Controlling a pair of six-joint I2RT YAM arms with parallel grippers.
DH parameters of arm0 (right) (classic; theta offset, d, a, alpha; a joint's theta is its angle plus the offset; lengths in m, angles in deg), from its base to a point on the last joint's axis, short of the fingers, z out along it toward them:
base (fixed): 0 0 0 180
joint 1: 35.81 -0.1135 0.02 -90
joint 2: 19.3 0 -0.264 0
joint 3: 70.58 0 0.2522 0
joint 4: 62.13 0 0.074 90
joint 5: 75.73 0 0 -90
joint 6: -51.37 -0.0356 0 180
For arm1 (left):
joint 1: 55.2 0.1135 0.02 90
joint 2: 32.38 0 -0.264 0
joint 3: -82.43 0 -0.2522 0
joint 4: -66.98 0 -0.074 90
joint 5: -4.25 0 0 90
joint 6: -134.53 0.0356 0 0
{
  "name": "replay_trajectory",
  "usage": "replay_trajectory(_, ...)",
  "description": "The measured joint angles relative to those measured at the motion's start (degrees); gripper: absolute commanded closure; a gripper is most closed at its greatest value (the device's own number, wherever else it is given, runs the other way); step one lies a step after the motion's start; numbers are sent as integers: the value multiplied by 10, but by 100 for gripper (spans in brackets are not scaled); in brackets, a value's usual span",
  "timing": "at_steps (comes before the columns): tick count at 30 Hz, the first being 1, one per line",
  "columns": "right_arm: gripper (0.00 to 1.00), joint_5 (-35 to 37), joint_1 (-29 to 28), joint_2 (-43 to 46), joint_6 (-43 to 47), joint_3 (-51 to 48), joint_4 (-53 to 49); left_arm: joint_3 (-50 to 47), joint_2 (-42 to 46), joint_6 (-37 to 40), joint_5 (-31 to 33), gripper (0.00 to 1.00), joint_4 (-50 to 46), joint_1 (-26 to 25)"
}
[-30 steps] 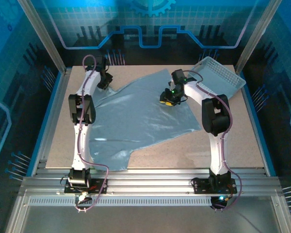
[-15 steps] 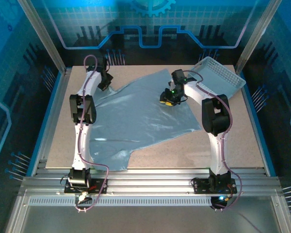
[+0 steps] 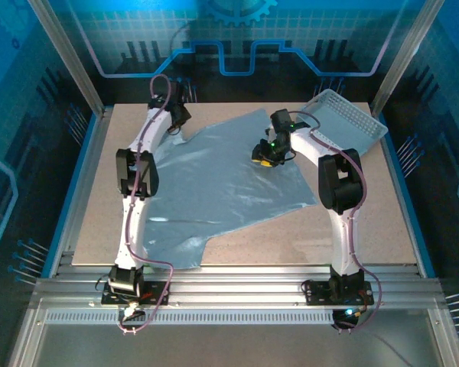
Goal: Fold and stack the t-shirts
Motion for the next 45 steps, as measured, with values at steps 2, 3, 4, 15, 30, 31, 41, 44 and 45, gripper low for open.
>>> replay_trajectory(2,61,-3,0,0,0,0,0,0,0,32,10,100,20,-7)
replay_trajectory(3,61,-4,0,0,0,0,0,0,0,45,15,100,26,-11)
replay_trajectory(4,61,-5,0,0,0,0,0,-3,0,58,21,100,36,-17)
replay_trajectory(15,60,-5,0,0,0,0,-2,-62,21,93,70,19,66,-45)
replay_trajectory(30,60,12,14,-31,-9,100,-37,-30,-22,-61,-38,79,-60,96)
replay_trajectory(31,60,13,17,-37,-9,108,-40,-25,-33,-69,-45,81,-69,96)
replay_trajectory(41,59,16,18,-48,-9,124,-70,19,-49,-134,-85,92,-146,157)
replay_trajectory(44,59,15,17,-47,-9,124,-74,20,-49,-163,-89,79,-164,192)
replay_trajectory(45,59,15,16,-47,-9,124,-75,18,-48,-171,-91,72,-163,201)
